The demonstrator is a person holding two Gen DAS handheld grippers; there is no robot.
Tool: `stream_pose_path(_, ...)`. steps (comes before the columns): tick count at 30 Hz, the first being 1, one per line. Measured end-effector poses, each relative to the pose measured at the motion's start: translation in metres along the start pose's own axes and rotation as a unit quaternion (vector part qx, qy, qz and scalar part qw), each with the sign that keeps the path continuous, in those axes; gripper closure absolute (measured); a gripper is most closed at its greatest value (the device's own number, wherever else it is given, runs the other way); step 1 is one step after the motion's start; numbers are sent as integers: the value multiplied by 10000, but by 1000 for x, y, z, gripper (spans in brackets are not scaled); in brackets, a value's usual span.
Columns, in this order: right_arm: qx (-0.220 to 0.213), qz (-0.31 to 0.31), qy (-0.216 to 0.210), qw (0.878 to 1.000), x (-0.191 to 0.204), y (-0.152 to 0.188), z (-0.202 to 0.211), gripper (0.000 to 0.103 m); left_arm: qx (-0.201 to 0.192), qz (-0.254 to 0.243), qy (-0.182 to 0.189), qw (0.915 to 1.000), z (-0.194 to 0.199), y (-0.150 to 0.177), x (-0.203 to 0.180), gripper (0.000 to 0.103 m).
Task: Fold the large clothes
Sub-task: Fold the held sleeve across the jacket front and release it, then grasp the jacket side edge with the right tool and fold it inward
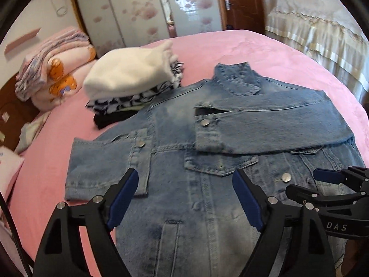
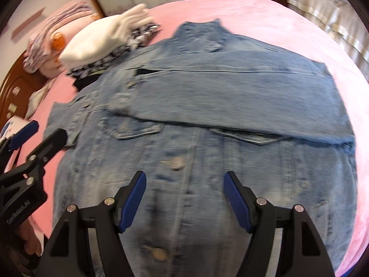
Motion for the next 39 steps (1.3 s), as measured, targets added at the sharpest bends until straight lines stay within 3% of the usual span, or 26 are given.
stream_pose_path(6, 86, 229, -473, 9986, 38, -13, -6, 33, 104, 709, -94, 9974, 2, 14, 47, 20)
stream_pose_path(10, 184, 344, -1064, 9936, 71, -30, -10, 45, -54, 1129, -431, 9927, 8, 27, 85, 20)
stream_pose_path(16, 456, 668, -1549, 9846, 125, -45, -37, 61, -8, 2257, -635, 9721, 4, 56, 153, 20)
stream_pose_path(19, 792, 597, -1841, 9779, 144, -49, -64, 68, 123, 2609, -703, 9627, -5, 70, 177, 20)
stream_pose_path(25, 1374, 84, -2432, 9602, 165, -56, -114, 70, 373, 2954, -601, 9527, -25, 92, 199, 20)
stream_pose_path(31, 1523, -446, -2753, 9482, 176, -70, -147, 70, 464, 2963, -503, 9526, -35, 98, 201, 20)
stream_pose_path(33, 1482, -499, -2740, 9489, 180, -75, -150, 74, 463, 2954, -491, 9530, -34, 98, 200, 20)
stream_pose_path(35, 1379, -279, -2765, 9507, 188, -80, -144, 92, 467, 2957, -512, 9528, -33, 98, 199, 20)
stream_pose_path(39, 678, 576, -2475, 9648, 208, -98, -92, 93, 427, 2980, -519, 9522, -30, 97, 201, 20)
Point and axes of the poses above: each gripper's, at about its wrist camera, not at the fingertips, and z roughly against the way its jaws point, x to its left, y to its underside, the point moved 3 cm from there along -z, roughly the way its jaws point, and after that the axes turned 6 degrees about x, right-handed, at the moved point
